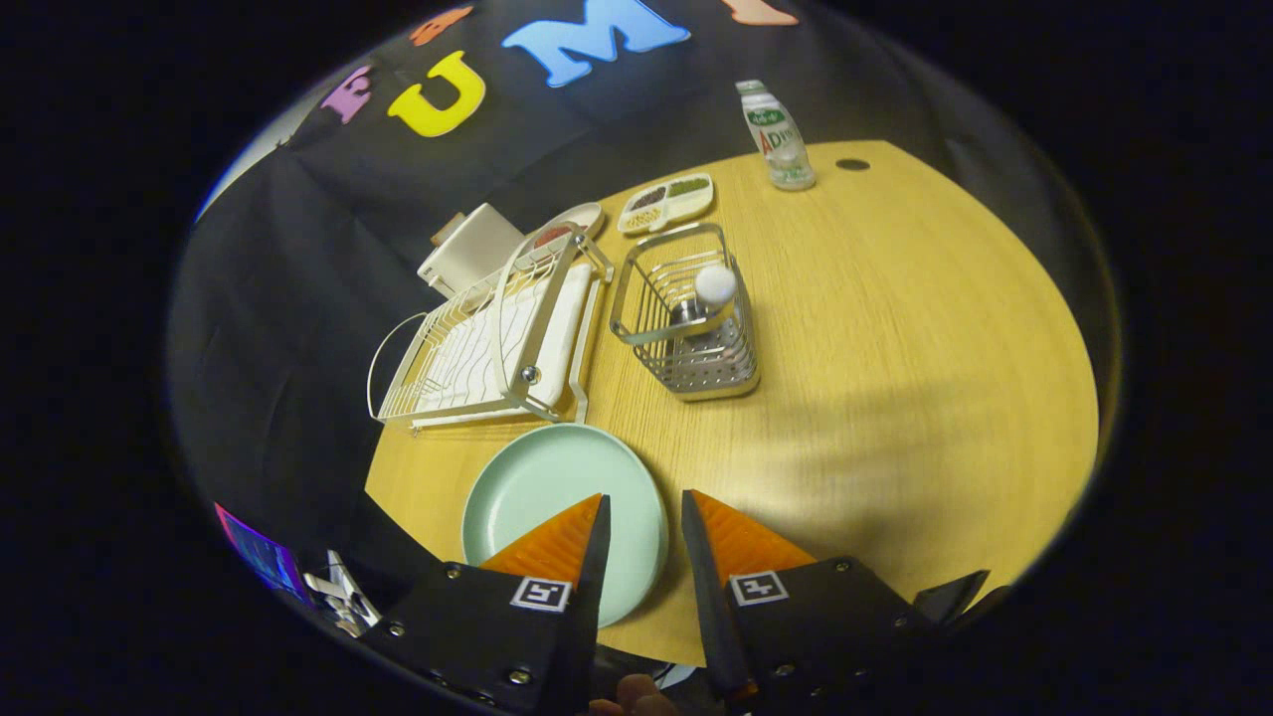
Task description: Take the plate from the dish rack, then take the spoon from the basket and place it into the plate.
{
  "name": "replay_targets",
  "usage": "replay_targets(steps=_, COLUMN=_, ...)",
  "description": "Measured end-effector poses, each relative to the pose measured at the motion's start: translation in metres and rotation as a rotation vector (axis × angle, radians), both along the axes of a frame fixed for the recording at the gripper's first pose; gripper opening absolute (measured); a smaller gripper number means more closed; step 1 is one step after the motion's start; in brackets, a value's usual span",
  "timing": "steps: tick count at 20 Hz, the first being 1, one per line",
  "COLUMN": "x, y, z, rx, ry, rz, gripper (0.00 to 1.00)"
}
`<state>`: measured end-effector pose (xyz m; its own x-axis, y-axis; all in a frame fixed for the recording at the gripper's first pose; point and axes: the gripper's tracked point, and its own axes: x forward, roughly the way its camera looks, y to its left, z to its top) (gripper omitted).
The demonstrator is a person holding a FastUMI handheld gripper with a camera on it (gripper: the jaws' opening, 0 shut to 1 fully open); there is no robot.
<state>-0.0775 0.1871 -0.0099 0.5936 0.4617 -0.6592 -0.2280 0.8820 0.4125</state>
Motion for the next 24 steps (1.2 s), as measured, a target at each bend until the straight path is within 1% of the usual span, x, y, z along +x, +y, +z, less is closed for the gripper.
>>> replay_targets(steps=1, x=-0.001, y=-0.005, z=0.009, rx=-0.012, ry=-0.054, rz=-0.002, gripper=0.46)
replay_targets(steps=2, x=0.0, y=-0.011, z=0.017, rx=-0.022, ry=-0.095, rz=-0.013, gripper=0.55)
replay_targets(steps=3, x=-0.002, y=-0.021, z=0.028, rx=-0.037, ry=-0.135, rz=-0.031, gripper=0.81)
replay_targets(steps=4, x=0.001, y=-0.03, z=0.034, rx=-0.055, ry=-0.182, rz=-0.06, gripper=0.94)
replay_targets(steps=5, x=0.004, y=-0.041, z=0.042, rx=-0.085, ry=-0.25, rz=-0.086, gripper=0.97)
replay_targets(steps=7, x=0.016, y=-0.059, z=0.071, rx=-0.128, ry=-0.475, rz=-0.124, gripper=0.98)
replay_targets(steps=8, x=0.02, y=-0.065, z=0.082, rx=-0.156, ry=-0.57, rz=-0.124, gripper=0.97)
replay_targets(steps=9, x=0.022, y=-0.069, z=0.083, rx=-0.179, ry=-0.635, rz=-0.127, gripper=0.97)
replay_targets(steps=12, x=0.03, y=-0.07, z=0.079, rx=-0.186, ry=-0.698, rz=-0.133, gripper=0.97)
replay_targets(steps=17, x=0.064, y=-0.063, z=0.078, rx=-0.194, ry=-0.819, rz=-0.175, gripper=0.96)
replay_targets(steps=19, x=0.076, y=-0.054, z=0.075, rx=-0.209, ry=-0.868, rz=-0.172, gripper=0.96)
replay_targets(steps=21, x=0.09, y=-0.049, z=0.068, rx=-0.219, ry=-0.885, rz=-0.179, gripper=0.96)
replay_targets(steps=24, x=0.109, y=-0.046, z=0.06, rx=-0.207, ry=-0.885, rz=-0.213, gripper=0.94)
